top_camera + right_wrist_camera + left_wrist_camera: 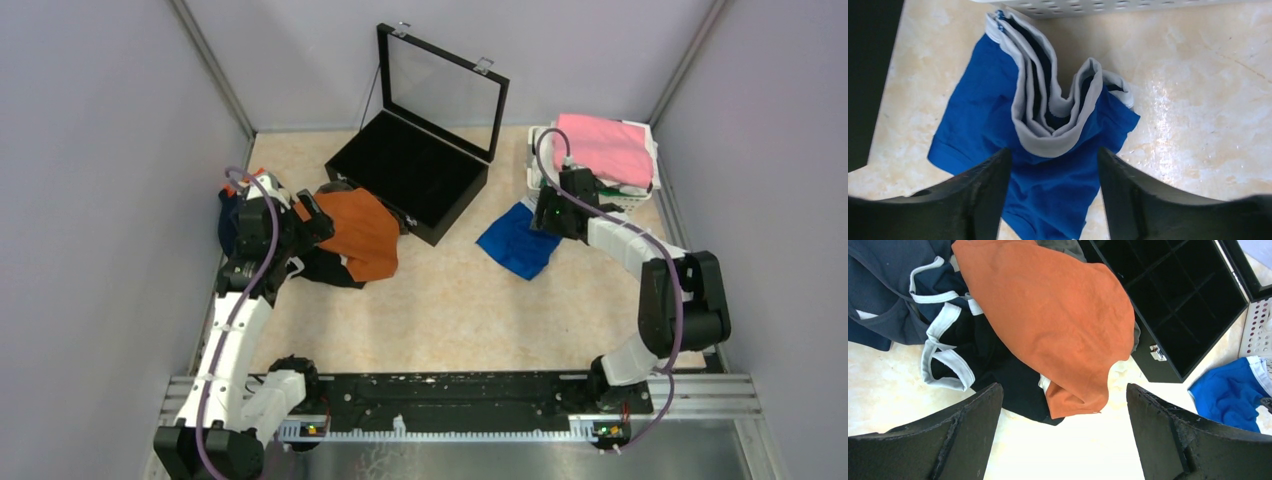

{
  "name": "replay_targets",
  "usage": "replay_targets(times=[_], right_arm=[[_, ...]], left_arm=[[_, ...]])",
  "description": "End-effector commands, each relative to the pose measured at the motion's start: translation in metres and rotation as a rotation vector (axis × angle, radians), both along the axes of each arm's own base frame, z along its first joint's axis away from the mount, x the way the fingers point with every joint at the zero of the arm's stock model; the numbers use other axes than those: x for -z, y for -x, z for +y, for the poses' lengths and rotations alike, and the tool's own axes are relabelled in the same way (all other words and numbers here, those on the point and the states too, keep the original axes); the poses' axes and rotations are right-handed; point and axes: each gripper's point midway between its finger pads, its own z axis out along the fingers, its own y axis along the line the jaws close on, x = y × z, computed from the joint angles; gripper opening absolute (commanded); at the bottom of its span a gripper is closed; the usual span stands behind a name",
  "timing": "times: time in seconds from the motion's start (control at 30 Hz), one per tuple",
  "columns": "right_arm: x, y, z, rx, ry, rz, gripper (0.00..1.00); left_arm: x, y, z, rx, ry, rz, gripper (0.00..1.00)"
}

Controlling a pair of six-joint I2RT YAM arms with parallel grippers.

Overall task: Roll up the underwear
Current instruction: Pick up the underwear from the center of the board.

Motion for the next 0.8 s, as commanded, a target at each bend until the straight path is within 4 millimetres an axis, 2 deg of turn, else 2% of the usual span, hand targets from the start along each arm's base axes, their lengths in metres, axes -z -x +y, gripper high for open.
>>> replay_targets(times=[0.0,0.1,0.23,0.27,0.33,0.4,0.53,0.6,0.67,0.7,0.77], right_arm=[[-0.020,-0.032,-0.004,0.063,-0.014,-0.092,0.55],[-0.020,-0.033,-0.004,0.071,-0.013,-0.105,0.40],[-0.038,-0.030,-0.004,0.067,-0.028,-0.164,0.07],[-0.044,-0.027,-0.004,0.062,-0.030,-0.177,0.04],[-0.056,-0.020,-0.001,0.044,-0.038,-0.202,0.00],[-0.071,-0.009,0.010,-0.002,-0.048,-0.230,0.00],[-0.103,0.020,0.049,-0.154,-0.039,-0.293,0.00],[-0.113,0.038,0.071,-0.245,-0.022,-0.317,0.00],[-0.110,0.059,0.089,-0.315,0.020,-0.312,0.00],[-0.103,0.073,0.103,-0.371,0.032,-0.306,0.00],[-0.084,0.097,0.119,-0.439,0.038,-0.274,0.00]], left_arm=[[-0.004,-0.004,-0.006,0.026,0.021,-0.039,0.99],[-0.001,-0.004,-0.006,0.027,0.018,-0.032,0.99],[0.003,-0.005,-0.006,0.029,0.015,-0.025,0.99],[0.003,-0.005,-0.010,0.049,0.027,-0.024,0.98],[0.004,-0.005,-0.011,0.057,0.028,-0.025,0.99],[0.001,-0.006,-0.012,0.063,0.028,-0.036,0.99],[-0.004,-0.010,-0.022,0.111,0.062,-0.066,0.99],[-0.006,-0.012,-0.028,0.133,0.082,-0.074,0.99],[-0.004,-0.013,-0.032,0.150,0.098,-0.074,0.99],[-0.004,-0.014,-0.034,0.159,0.105,-0.077,0.99],[0.000,-0.013,-0.038,0.179,0.120,-0.073,0.99]])
